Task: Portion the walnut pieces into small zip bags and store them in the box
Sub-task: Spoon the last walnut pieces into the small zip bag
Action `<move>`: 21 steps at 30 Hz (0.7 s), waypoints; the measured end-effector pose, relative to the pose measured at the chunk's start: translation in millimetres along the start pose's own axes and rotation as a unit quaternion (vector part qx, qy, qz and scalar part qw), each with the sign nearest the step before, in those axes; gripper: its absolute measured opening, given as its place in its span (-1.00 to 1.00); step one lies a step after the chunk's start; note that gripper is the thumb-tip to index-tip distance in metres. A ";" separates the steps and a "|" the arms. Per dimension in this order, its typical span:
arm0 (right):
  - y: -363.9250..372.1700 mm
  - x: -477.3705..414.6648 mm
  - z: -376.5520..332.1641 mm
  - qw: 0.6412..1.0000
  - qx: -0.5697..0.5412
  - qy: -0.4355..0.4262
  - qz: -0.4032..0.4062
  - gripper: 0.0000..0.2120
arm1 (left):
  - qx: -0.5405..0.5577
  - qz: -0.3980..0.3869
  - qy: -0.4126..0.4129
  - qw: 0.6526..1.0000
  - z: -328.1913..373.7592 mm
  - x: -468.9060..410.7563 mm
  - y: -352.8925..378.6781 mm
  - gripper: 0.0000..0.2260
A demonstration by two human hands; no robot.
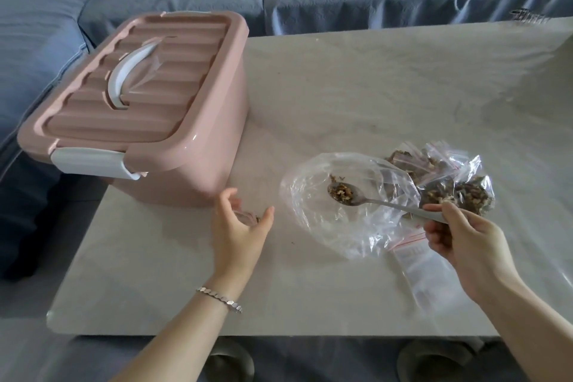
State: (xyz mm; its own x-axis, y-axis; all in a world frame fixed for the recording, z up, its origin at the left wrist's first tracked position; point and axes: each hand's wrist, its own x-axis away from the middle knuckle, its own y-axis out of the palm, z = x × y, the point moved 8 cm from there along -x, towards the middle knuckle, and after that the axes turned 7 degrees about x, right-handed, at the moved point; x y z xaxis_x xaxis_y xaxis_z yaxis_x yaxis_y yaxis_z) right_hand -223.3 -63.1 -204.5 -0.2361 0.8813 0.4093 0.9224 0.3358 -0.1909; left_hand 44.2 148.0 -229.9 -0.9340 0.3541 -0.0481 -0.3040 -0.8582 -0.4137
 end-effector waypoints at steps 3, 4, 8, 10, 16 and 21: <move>0.8 3.2 0.0 1.000 -0.005 0.003 -0.008 -0.75 | 0.046 0.003 -0.018 0.999 -7.0 3.7 -1.4 -0.41; 0.2 4.2 -0.5 1.000 -0.010 0.004 -0.010 -0.75 | 0.058 0.007 -0.015 0.998 -7.0 4.6 -2.6 -0.38; -2.6 8.4 -3.6 0.999 -0.027 0.004 -0.018 -0.74 | 0.085 -0.038 -0.010 0.996 -8.7 7.4 2.6 -0.31; -3.5 9.7 -4.8 0.999 -0.028 0.005 -0.020 -0.74 | 0.089 -0.048 0.006 0.995 -6.7 5.6 2.7 -0.31; -10.0 14.5 -22.6 0.999 -0.017 -0.033 -0.021 -0.73 | 0.173 -0.016 0.097 0.980 40.0 7.9 -8.9 -0.43; -20.8 15.1 -49.5 0.996 -0.011 -0.083 -0.010 -0.66 | 0.200 -0.053 0.179 0.962 92.4 19.1 2.2 -0.49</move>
State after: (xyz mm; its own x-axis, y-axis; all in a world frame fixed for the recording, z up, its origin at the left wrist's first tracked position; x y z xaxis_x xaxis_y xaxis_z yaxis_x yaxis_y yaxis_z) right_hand -231.0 -73.2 -150.2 -0.3007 0.9176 0.2600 0.9227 0.3488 -0.1639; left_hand 8.3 118.5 -147.6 -0.7916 0.4907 -0.3642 -0.5082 -0.8596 -0.0535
